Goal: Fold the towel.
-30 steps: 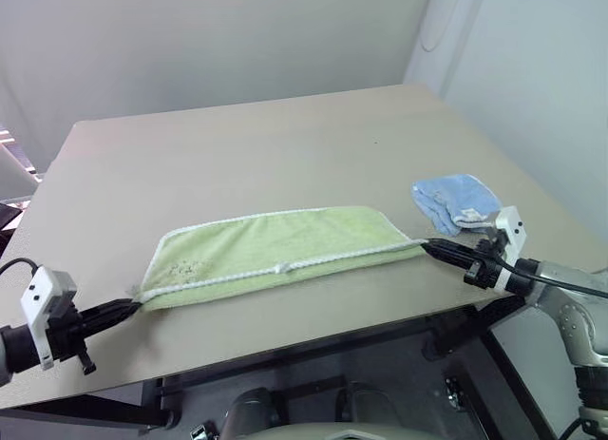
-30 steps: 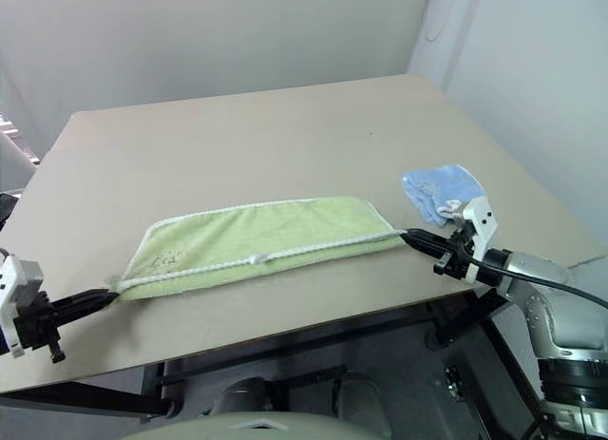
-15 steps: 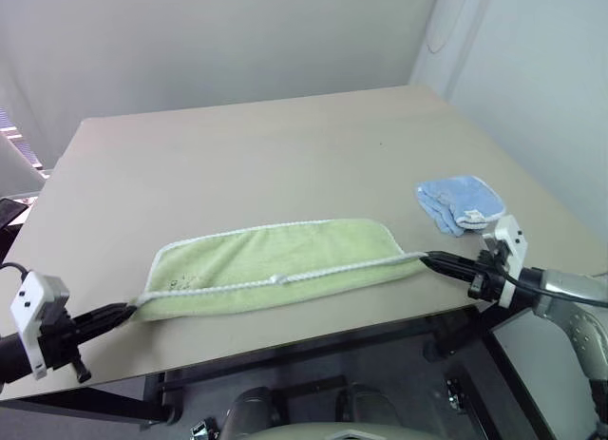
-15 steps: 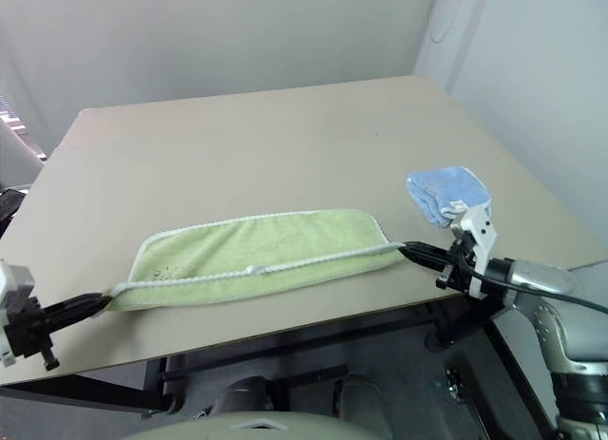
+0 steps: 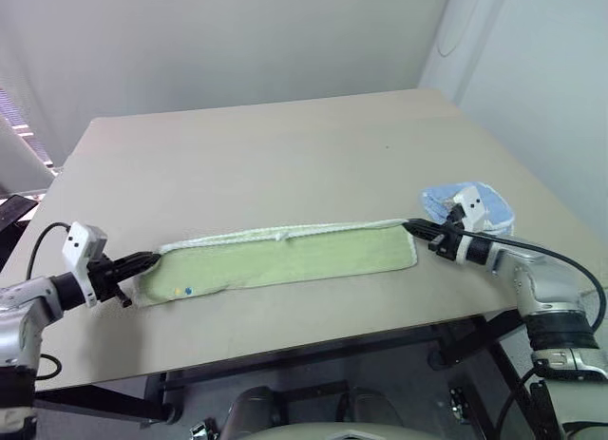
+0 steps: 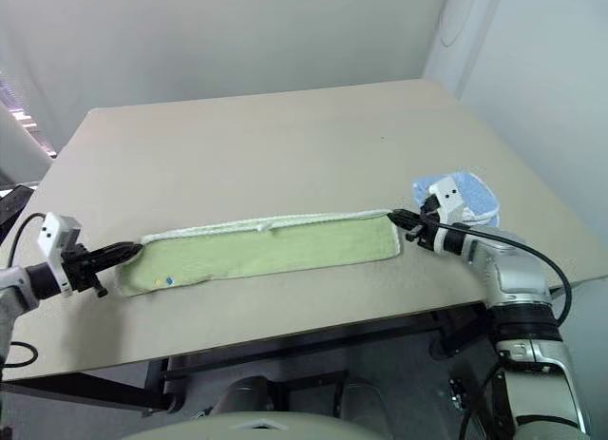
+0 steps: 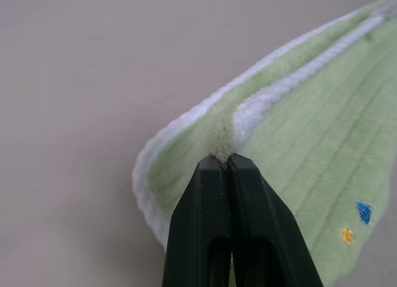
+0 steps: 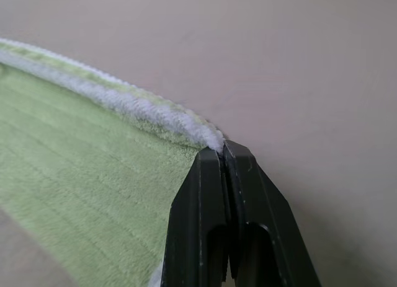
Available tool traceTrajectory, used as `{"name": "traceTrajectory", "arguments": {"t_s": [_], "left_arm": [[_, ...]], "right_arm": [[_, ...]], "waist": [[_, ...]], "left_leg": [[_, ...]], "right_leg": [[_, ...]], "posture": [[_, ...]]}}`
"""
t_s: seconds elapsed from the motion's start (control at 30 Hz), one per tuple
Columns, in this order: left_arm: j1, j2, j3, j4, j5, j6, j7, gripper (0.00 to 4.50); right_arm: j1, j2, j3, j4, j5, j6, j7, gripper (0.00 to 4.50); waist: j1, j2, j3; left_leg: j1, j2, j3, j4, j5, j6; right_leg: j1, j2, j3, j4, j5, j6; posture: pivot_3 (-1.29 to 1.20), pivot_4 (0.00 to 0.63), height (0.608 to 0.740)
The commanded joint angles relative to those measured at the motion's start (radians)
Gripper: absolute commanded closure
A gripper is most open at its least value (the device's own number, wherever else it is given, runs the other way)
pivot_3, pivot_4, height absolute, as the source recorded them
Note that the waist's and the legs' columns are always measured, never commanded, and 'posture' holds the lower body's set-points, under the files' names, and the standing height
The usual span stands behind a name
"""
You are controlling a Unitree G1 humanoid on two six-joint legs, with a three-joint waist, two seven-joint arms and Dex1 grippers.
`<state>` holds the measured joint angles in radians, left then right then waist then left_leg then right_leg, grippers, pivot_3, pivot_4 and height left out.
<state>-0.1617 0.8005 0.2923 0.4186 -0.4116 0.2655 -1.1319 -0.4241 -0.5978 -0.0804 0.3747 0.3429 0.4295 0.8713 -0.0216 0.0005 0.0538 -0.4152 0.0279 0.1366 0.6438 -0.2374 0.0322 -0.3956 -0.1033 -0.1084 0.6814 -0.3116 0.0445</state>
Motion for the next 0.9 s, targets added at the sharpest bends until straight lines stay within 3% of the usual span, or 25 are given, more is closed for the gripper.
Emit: {"name": "traceTrajectory", "arguments": {"t_s": [0.03, 0.37, 0.4, 0.43, 0.5, 0.6, 0.8, 0.9], "left_arm": [[-0.078, -0.008, -0.018, 0.085, 0.031, -0.052, 0.003, 4.49], [-0.207, -0.058, -0.05, 0.264, 0.07, -0.125, 0.017, 4.49], [-0.212, -0.061, -0.051, 0.275, 0.073, -0.13, 0.019, 4.01], [-0.215, -0.063, -0.052, 0.283, 0.075, -0.134, 0.019, 3.86], [-0.219, -0.066, -0.051, 0.295, 0.076, -0.12, 0.016, 3.12], [-0.22, -0.071, -0.047, 0.312, 0.076, -0.128, 0.025, 2.07], [-0.23, -0.063, -0.028, 0.316, 0.067, -0.14, 0.041, 0.0], [-0.214, -0.052, -0.007, 0.301, 0.064, -0.157, 0.065, 0.0]], "right_arm": [[-0.063, 0.026, 0.003, 0.055, -0.028, -0.048, -0.017, 4.5], [-0.208, 0.104, 0.009, 0.302, -0.088, -0.15, -0.066, 4.5], [-0.218, 0.109, 0.008, 0.326, -0.093, -0.165, -0.064, 4.5], [-0.226, 0.112, 0.008, 0.343, -0.096, -0.178, -0.056, 4.5], [-0.244, 0.119, 0.006, 0.37, -0.101, -0.186, -0.052, 4.5], [-0.261, 0.119, 0.023, 0.385, -0.106, -0.152, -0.005, 3.87], [-0.273, 0.124, 0.002, 0.354, -0.091, -0.122, 0.011, 1.82], [-0.31, 0.126, -0.062, 0.347, -0.051, -0.072, -0.068, 0.73]], "waist": [[0.0, 0.0, 0.0], [-0.011, 0.0, 0.0], [-0.013, 0.0, 0.0], [-0.015, 0.0, 0.0], [-0.021, 0.0, 0.0], [-0.026, 0.0, 0.0], [-0.028, -0.001, 0.0], [-0.03, -0.001, 0.0]], "left_leg": [[0.0, 0.0, 0.0, 0.001, 0.0, 0.0], [0.0, 0.002, 0.0, 0.006, -0.001, -0.002], [0.0, 0.002, 0.0, 0.006, -0.001, -0.002], [0.0, 0.002, 0.0, 0.006, 0.0, -0.002], [0.0, 0.002, 0.0, 0.006, 0.0, -0.002], [-0.001, 0.002, 0.001, 0.006, 0.0, -0.002], [-0.001, 0.003, 0.001, 0.006, 0.0, -0.002], [-0.001, 0.003, 0.001, 0.006, 0.0, -0.003]], "right_leg": [[0.0, 0.0, 0.0, 0.001, 0.0, 0.0], [0.0, 0.0, -0.001, 0.001, 0.006, -0.001], [0.0, 0.0, -0.001, 0.001, 0.006, -0.001], [0.0, 0.0, -0.001, 0.001, 0.006, -0.001], [0.0, 0.0, -0.002, 0.001, 0.007, 0.001], [0.003, 0.0, -0.002, 0.001, 0.007, 0.001], [0.002, 0.001, -0.002, 0.002, 0.007, 0.001], [0.002, 0.001, -0.002, 0.002, 0.007, 0.001]], "posture": [[0.0, 0.0, 0.724], [0.0, 0.0, 0.724], [0.0, 0.0, 0.724], [0.0, 0.0, 0.724], [0.0, 0.0, 0.724], [0.0, 0.0, 0.724], [0.0, 0.0, 0.724], [0.0, 0.0, 0.724]]}}
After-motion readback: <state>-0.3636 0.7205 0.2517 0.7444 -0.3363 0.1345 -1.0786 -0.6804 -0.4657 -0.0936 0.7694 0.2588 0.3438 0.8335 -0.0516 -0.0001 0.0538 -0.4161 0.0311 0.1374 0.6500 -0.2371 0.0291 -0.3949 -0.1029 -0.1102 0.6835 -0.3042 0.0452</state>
